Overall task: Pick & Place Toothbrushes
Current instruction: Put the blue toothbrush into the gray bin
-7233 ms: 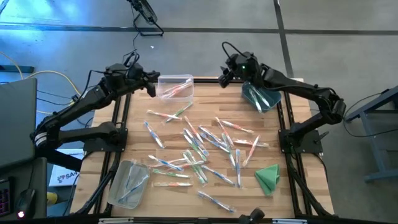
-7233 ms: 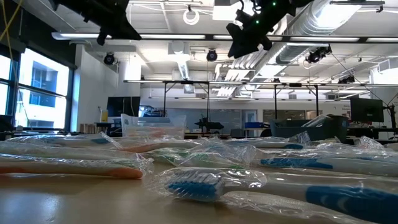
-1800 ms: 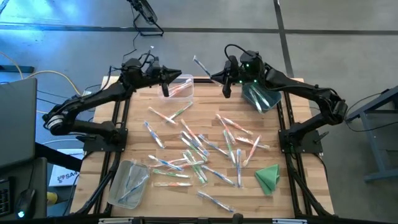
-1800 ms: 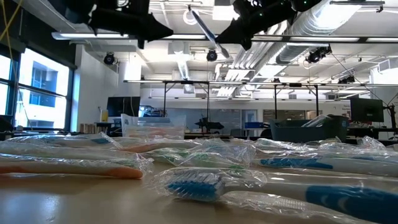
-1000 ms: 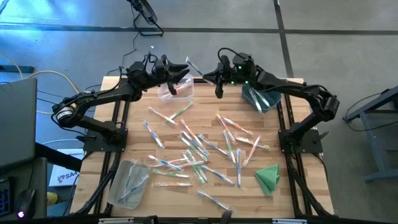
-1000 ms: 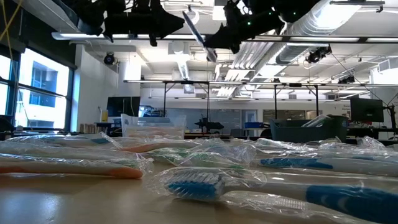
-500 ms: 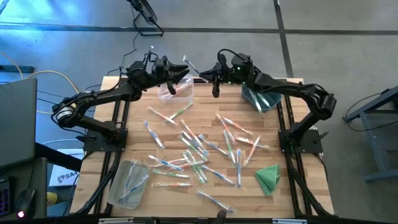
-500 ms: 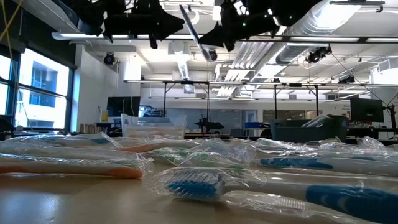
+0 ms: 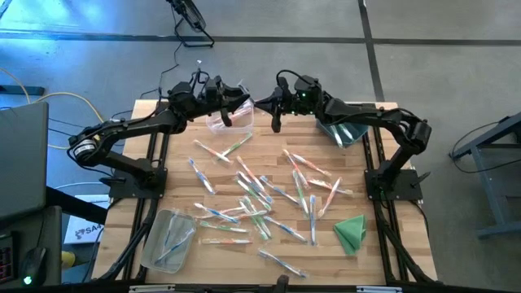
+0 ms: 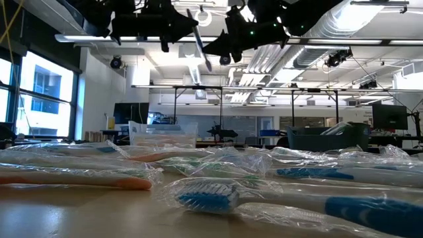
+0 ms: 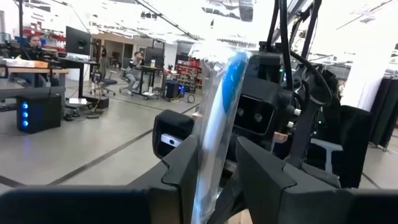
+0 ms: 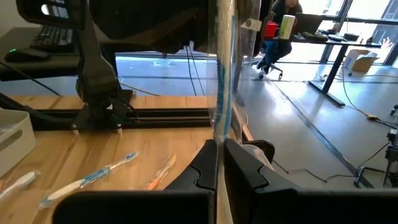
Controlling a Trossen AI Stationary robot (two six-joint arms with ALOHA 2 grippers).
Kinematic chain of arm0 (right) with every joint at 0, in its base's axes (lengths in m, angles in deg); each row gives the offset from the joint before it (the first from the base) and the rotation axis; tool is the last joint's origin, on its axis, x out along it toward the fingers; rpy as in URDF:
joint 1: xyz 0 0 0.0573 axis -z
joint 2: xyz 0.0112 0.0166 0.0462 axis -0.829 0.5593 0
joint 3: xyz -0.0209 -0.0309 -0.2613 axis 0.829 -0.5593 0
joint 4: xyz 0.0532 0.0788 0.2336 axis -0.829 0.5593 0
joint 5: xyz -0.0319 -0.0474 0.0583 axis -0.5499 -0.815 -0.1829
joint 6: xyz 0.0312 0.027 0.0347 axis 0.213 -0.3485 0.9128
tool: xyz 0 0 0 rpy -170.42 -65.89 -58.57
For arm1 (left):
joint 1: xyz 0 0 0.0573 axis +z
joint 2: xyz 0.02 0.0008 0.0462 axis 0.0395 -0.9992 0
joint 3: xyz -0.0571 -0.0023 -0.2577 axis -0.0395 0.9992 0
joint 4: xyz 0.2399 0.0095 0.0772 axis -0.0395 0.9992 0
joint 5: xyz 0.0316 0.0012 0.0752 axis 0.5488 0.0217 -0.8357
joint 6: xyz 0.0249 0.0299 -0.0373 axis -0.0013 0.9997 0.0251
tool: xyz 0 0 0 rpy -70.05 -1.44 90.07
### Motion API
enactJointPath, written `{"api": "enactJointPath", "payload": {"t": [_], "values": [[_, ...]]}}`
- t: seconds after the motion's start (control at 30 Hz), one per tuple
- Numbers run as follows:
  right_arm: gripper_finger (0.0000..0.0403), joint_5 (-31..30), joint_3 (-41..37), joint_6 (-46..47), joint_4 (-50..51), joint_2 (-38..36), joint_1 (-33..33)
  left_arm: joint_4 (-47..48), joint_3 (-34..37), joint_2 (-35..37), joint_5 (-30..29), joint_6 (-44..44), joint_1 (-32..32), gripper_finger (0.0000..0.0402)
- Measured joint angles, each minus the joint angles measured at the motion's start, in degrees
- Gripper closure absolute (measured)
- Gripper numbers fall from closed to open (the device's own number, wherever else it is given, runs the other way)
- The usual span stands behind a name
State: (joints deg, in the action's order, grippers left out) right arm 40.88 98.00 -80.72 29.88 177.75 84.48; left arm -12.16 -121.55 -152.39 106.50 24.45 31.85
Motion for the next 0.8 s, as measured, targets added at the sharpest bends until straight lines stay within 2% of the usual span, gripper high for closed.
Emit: {"api": "enactJointPath", "payload": {"t": [0.2, 0.5, 0.8], "values": [[0.0399, 0.0, 0.0, 0.3, 0.0, 0.0, 0.0, 0.1, 0.0, 0.0, 0.0, 0.0, 0.0, 0.0303], [0.0399, 0.4, 0.0, 0.6, 0.0, 0.0, 0.0, 0.2, 0.0, 0.0, -0.3, 0.2, 0.0, 0.0372], [0.0397, 2.0, 0.0, 0.2, 0.0, 0.0, 0.0, 0.2, 0.0, 0.0, -0.7, 0.1, 0.0, 0.0379]]}}
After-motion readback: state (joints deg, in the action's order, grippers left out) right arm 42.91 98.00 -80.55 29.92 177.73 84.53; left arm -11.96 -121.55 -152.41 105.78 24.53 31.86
